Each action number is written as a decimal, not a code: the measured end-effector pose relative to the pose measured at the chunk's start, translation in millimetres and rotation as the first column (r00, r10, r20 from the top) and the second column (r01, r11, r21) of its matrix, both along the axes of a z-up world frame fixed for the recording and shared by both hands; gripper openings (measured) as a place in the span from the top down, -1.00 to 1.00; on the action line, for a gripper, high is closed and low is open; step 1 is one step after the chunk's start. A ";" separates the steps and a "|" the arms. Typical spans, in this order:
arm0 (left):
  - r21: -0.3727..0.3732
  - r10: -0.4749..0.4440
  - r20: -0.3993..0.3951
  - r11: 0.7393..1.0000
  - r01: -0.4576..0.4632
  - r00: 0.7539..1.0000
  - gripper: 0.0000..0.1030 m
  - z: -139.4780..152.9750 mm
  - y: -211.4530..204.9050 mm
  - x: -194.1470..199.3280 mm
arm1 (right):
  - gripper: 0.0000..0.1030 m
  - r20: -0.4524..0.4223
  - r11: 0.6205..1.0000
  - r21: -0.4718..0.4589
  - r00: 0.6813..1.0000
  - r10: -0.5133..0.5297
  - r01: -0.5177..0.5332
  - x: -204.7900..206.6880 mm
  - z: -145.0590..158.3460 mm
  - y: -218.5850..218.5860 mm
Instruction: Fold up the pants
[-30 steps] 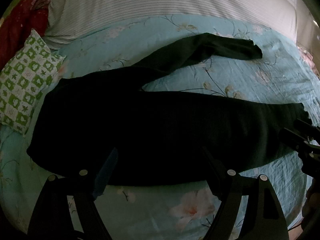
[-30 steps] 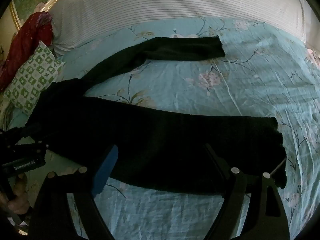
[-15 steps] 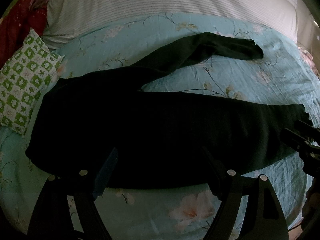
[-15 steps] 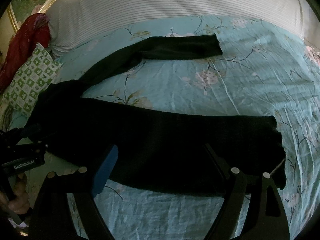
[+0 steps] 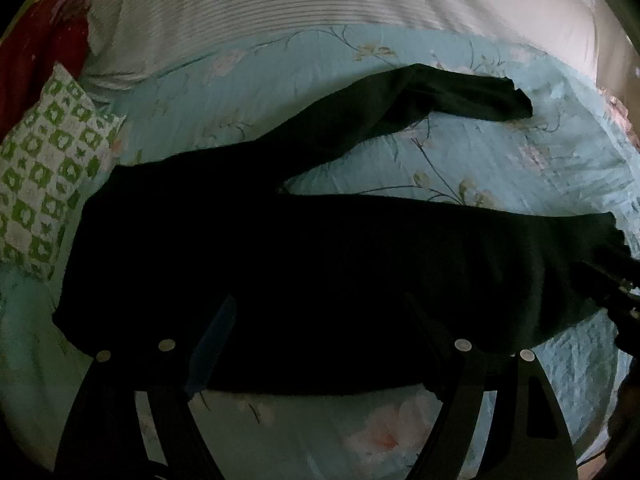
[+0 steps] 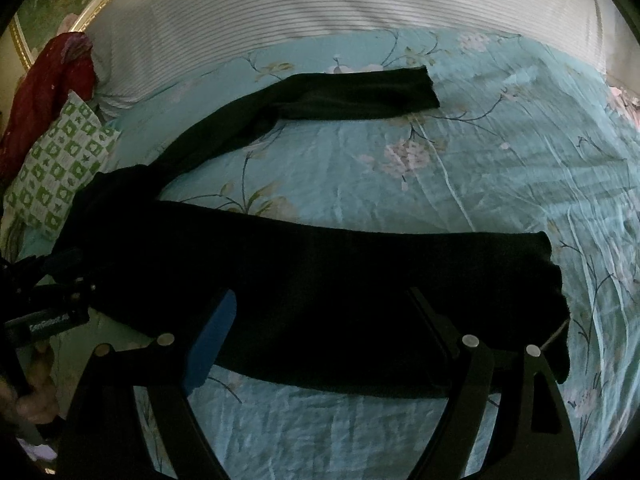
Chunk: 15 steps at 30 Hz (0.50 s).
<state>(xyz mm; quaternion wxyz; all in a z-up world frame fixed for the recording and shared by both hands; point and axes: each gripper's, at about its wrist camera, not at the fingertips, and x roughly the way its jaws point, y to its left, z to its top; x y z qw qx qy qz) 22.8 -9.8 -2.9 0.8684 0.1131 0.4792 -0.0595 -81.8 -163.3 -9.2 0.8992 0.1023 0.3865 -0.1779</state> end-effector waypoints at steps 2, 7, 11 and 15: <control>0.013 -0.009 0.000 1.000 0.009 1.000 -0.59 0.6 -2.0 5.8 | -0.64 0.012 1.000 0.015 1.000 -0.004 0.003 1.0 1.6 -3.6; 0.069 -0.026 0.004 0.997 0.026 1.000 -0.59 6.2 -8.5 29.7 | -0.64 0.026 0.999 0.051 0.999 -0.020 0.018 8.2 7.4 -17.0; 0.081 -0.030 0.008 0.996 0.029 1.000 -0.59 11.8 -13.0 55.4 | -0.64 0.035 0.995 0.089 0.999 -0.038 0.035 20.1 17.2 -34.1; 0.085 -0.046 0.043 0.995 0.043 0.998 -0.59 18.0 -20.9 79.1 | -0.64 0.013 0.992 0.111 0.998 -0.063 0.061 37.0 26.8 -51.9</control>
